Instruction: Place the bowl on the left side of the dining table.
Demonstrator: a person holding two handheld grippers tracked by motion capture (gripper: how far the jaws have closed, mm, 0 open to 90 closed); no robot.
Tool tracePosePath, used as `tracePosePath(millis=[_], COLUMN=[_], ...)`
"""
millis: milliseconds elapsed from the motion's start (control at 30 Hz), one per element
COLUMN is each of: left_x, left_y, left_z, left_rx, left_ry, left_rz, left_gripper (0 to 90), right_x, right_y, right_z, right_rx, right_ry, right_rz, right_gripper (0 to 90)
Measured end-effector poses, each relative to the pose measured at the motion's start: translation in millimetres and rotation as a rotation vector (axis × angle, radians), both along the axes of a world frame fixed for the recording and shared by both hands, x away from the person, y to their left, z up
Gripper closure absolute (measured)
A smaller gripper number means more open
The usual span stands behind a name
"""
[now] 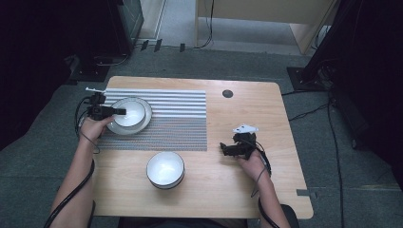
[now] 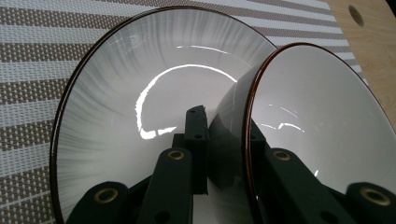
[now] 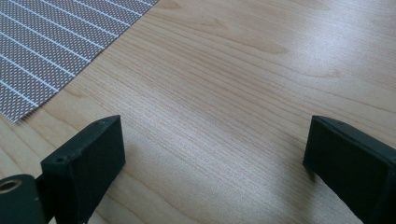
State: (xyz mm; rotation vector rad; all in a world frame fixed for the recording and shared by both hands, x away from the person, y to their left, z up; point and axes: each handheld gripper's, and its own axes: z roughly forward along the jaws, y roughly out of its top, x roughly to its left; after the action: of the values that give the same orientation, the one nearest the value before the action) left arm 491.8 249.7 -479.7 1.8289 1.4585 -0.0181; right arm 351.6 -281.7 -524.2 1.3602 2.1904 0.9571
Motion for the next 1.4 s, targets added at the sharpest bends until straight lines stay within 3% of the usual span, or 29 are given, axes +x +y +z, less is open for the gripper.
tracePosePath(millis=[233, 500, 967, 1400], left_x=[1.5, 4.7, 5.0, 2.2], left_y=[2.0, 4.6, 7.1, 8.8], left_z=[1.6, 0.9, 1.0, 6.5], left_rx=[0.018, 0.006, -0.014, -0.028], left_ry=[-0.018, -0.012, -0.013, -0.006], left_rz=[0.034, 0.071, 0.067, 0.043], left_gripper=[79.4, 79.1, 77.4, 62.2], right_x=[-0.2, -0.3, -0.3, -0.3], right_y=[0.0, 0.1, 0.1, 0.1], right_z=[0.0, 0.0, 0.0, 0.0], right_rx=[0.001, 0.001, 0.001, 0.001], right_ry=[-0.001, 0.0, -0.001, -0.001], right_rz=[0.0, 0.0, 0.0, 0.0], right_gripper=[4.9, 4.9, 4.9, 4.9])
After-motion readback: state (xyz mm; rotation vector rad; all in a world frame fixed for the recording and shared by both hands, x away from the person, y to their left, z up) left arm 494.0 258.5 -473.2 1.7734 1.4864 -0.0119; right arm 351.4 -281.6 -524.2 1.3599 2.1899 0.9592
